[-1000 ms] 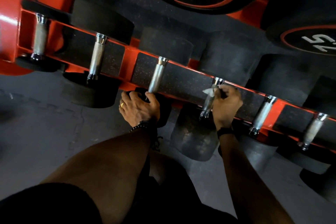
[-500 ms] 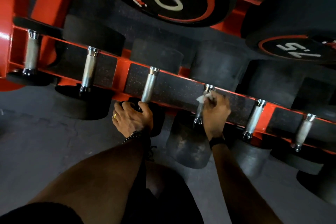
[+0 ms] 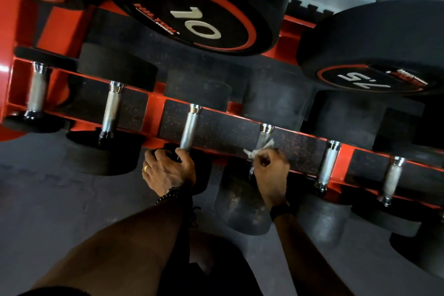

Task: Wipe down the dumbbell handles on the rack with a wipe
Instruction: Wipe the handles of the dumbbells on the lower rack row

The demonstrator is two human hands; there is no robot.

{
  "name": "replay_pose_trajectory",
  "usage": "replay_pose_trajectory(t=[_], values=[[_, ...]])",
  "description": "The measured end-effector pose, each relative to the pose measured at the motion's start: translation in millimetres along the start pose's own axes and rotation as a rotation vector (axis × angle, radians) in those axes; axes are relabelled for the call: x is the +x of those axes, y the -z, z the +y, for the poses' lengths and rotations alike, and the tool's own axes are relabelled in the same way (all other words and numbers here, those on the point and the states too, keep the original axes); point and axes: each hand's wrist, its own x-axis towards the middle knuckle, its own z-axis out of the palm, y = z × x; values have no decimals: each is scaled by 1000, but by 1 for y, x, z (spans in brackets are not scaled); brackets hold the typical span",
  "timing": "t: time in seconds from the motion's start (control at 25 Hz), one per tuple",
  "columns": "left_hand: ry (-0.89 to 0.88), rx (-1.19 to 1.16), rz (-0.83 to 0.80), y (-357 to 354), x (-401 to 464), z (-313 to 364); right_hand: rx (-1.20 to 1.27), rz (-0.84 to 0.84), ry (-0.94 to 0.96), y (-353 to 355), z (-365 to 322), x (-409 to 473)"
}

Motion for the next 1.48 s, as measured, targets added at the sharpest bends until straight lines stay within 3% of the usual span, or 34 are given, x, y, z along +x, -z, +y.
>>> replay_pose_trajectory(t=[0.24, 0.48, 0.68, 0.88, 1.12, 1.28, 1.48], values=[[-4, -2, -4, -1, 1, 1, 82, 153, -44, -4, -5, 45], [0, -6, -10, 0, 0, 0, 52, 68, -14, 3, 1, 12], [-9, -35, 13, -2, -1, 2, 50, 149, -18, -1, -1, 49], [-10, -36, 13, -1, -1, 2, 0, 13, -16, 2, 9, 2], [-2, -34, 10, 0, -2, 4, 61, 99, -53, -6, -6, 40], [-20, -58, 32, 2, -2, 5, -6, -55, -71, -5, 10, 10], [-12, -42, 22, 1, -2, 5, 94, 122, -34, 1, -5, 47]])
